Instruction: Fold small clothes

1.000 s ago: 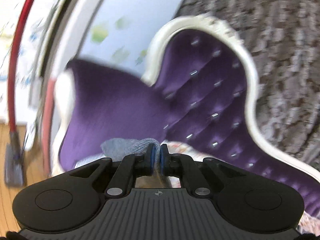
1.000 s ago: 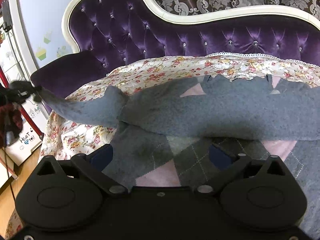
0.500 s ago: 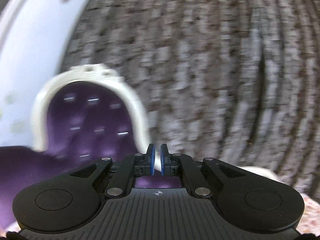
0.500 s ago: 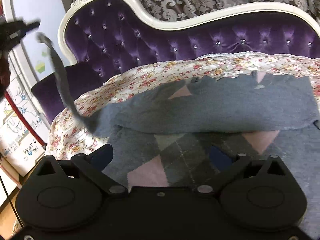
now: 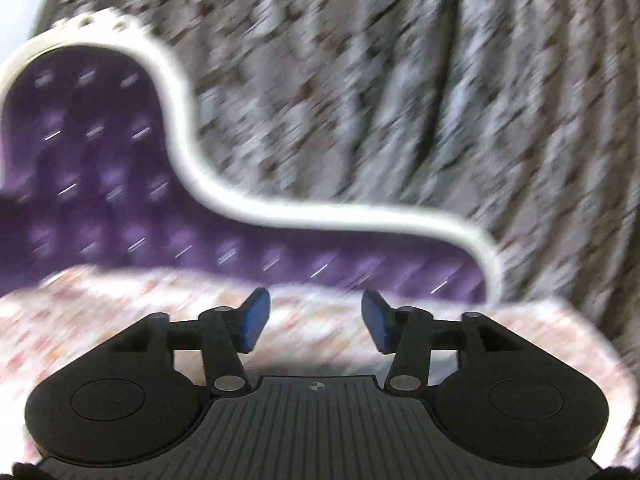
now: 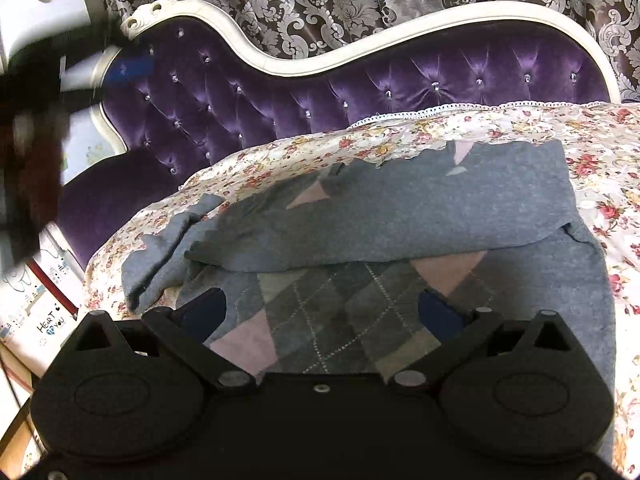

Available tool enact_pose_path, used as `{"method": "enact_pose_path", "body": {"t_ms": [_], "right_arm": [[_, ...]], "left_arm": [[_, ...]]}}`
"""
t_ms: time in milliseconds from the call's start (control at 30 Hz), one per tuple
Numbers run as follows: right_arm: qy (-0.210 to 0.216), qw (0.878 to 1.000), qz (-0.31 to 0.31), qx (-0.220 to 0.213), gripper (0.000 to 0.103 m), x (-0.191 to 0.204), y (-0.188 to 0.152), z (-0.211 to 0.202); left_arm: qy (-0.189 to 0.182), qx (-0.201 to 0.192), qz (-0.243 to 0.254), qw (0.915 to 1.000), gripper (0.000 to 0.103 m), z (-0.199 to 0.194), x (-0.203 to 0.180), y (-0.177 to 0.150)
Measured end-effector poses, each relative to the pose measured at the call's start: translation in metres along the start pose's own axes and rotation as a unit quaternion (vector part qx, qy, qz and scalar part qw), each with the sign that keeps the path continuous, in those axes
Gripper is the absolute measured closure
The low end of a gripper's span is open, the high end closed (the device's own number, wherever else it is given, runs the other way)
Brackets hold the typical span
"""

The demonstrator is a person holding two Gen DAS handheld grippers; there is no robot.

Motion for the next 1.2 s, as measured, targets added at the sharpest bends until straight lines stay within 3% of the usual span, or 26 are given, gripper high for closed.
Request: {"method": "enact_pose_path", "body": {"t_ms": [67, 200, 367, 500, 600, 667, 800, 833, 1200], "right_arm": [[0.004, 1.0, -0.001, 0.0, 0.001, 0.0, 0.005, 0.005], [0.008, 1.0, -0.012, -0.005, 0.001, 0.003, 0.024, 0.016], [0.044, 0.998, -0.039, -0.005, 0.001, 0.018, 0.055, 0.037], [0.091, 0.994, -0.054, 0.009, 0.001, 0.034, 0.077, 0.065], [0.128, 0.99, -0.056, 0.028, 0.001, 0.046, 0.091, 0.093], [0.152, 0.986, -0.057, 0.043, 0.003, 0.054, 0.1, 0.114], [0.18, 0.979, -0.052, 0.086, 0.036, 0.074, 0.118, 0.167], [0.184, 0.977, -0.052, 0.099, 0.039, 0.079, 0.121, 0.182], [0.186, 0.964, -0.049, 0.184, 0.029, 0.123, 0.129, 0.306]], "left_arm": [[0.057, 0.024, -0.007, 0.998, 0.044, 0.002, 0.016, -0.024], [0.109, 0.077, -0.038, 0.9903, 0.044, 0.006, 0.045, -0.068], [0.139, 0.103, -0.079, 0.9818, 0.043, 0.016, 0.063, -0.096], [0.155, 0.118, -0.085, 0.9772, 0.043, 0.024, 0.068, -0.114], [0.172, 0.15, -0.104, 0.9681, 0.042, 0.028, 0.075, -0.132], [0.168, 0.146, -0.112, 0.9683, 0.04, 0.025, 0.079, -0.133], [0.164, 0.145, -0.118, 0.9686, 0.038, 0.023, 0.082, -0.133], [0.164, 0.144, -0.117, 0.9689, 0.038, 0.023, 0.082, -0.134], [0.154, 0.13, -0.142, 0.9692, 0.038, 0.016, 0.088, -0.139]]}}
Point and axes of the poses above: each gripper's, at about its wrist camera, not at the fingertips, and z roughly the way its jaws point, x to its left, y to its top, the point moved 4 cm from there along z, roughly the way its jaws point, and after that the axes turned 8 degrees about -z, right-handed, at the moved point
